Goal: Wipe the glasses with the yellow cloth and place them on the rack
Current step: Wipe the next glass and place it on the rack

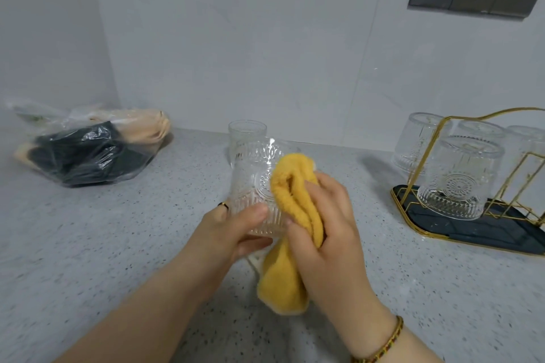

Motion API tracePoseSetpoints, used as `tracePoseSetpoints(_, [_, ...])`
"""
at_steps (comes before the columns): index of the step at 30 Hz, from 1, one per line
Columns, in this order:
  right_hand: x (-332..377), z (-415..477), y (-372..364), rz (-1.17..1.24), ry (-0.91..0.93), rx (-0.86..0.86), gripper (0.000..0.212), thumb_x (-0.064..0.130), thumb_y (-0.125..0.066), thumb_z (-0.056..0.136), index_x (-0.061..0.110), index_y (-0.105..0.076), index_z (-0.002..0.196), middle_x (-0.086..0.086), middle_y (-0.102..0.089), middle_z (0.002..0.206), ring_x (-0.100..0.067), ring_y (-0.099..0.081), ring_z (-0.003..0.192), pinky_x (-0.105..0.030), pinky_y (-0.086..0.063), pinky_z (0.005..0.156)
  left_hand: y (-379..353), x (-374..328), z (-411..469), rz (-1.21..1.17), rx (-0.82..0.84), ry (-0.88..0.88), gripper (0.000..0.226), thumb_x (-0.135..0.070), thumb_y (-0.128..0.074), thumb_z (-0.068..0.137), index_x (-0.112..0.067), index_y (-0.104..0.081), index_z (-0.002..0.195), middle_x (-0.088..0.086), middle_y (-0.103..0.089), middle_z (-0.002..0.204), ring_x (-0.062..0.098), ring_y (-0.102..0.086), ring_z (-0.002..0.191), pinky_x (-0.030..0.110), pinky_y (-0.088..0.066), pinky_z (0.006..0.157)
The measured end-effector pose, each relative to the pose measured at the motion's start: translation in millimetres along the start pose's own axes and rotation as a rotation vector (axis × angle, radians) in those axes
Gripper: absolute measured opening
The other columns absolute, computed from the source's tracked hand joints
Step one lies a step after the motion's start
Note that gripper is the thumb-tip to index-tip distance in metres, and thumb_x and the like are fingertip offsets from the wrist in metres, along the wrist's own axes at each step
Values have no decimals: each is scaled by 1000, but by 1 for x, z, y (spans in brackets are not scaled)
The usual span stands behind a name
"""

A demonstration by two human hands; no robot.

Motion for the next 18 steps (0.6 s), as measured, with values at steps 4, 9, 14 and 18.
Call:
tracePoseSetpoints(4, [-8, 7, 12, 108, -130, -74, 40, 49, -45, 72, 34, -52, 108, 4, -55, 115, 1, -51, 102, -13, -41, 87, -10, 2, -4, -49, 90, -24, 69, -41, -65, 50, -8, -60, 110, 8, -74, 98, 21, -70, 89, 27, -57, 73])
tracePoseSetpoints(9, [-17, -1, -2, 251, -352, 76, 12, 25, -52, 88, 23, -55, 77, 2, -57, 73, -3, -53, 62, -10, -43, 57, -1, -4, -1, -103, 45, -69, 70, -42, -65, 52, -7, -60, 112, 11, -72, 103, 24, -69, 95, 30, -57, 78])
tracePoseSetpoints(14, [-1, -7, -8, 104, -131, 63, 14, 37, -52, 74, 30, -53, 86, 8, -55, 90, 2, -51, 82, -6, -39, 69, 10, -6, 2, -128, -17, -66, 66, -46, -65, 52, -9, -64, 106, 10, -72, 103, 22, -69, 95, 31, -57, 80])
tracePoseSetpoints(18, [3, -1, 3, 4, -21, -64, 31, 41, -43, 72, 43, -41, 102, -1, -46, 125, 16, -39, 106, 4, -29, 85, -3, -2, -3, 43, 66, -36, 75, -46, -64, 52, -8, -59, 116, 11, -70, 108, 25, -67, 101, 39, -54, 89])
Point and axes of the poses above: each hand's wrist, its own z-axis towards the middle knuckle, its own y-axis out of the back of the hand, x = y × z, the point moved 4 cm from there along z, towards the middle knuckle
